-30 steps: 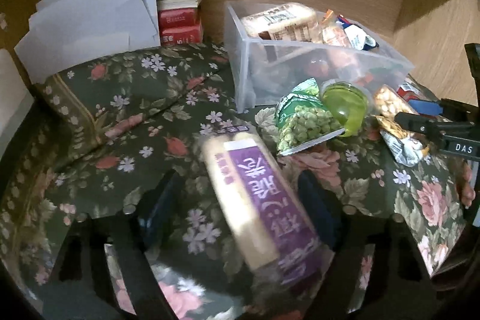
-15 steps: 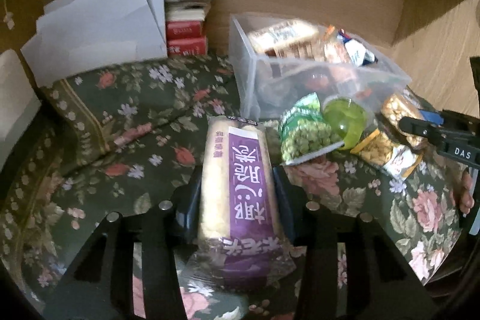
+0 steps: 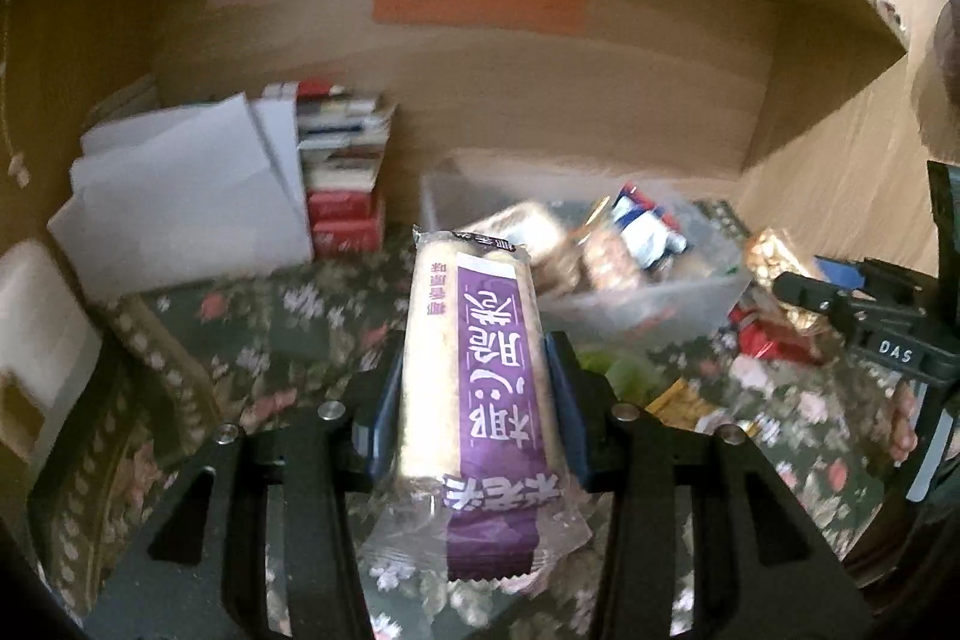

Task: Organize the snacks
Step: 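Carry both snacks over the clear box and release them inside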

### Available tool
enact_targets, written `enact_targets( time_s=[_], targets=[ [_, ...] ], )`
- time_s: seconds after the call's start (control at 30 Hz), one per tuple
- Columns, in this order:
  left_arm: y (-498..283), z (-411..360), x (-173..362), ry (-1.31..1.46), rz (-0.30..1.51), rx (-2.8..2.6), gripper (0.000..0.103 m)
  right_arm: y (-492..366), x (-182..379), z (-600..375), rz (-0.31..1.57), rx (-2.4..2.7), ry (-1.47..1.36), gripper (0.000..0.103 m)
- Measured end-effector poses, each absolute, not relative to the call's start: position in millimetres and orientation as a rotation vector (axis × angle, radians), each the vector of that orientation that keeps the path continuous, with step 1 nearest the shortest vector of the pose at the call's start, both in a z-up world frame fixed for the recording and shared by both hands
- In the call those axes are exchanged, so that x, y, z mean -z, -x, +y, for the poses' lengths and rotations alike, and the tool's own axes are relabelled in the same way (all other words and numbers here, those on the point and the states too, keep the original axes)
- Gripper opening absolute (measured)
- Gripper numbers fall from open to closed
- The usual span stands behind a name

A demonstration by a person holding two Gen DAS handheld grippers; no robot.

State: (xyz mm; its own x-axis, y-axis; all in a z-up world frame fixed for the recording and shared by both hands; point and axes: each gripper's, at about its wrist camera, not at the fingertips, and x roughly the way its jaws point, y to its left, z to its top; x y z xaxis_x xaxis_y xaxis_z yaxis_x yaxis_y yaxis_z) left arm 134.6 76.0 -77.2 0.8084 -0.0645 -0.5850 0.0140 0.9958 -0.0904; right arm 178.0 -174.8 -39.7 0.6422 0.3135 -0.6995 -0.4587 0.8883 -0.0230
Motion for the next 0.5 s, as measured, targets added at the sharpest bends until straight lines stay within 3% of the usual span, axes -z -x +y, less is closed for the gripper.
enact_targets(
  time_s=[0.5],
  targets=[
    [-191.7, 25.4, 45.7, 0.049, 0.593, 0.143, 0.044, -209.8, 18.7, -170.3, 0.687, -0.439, 0.190, 0.041]
  ],
)
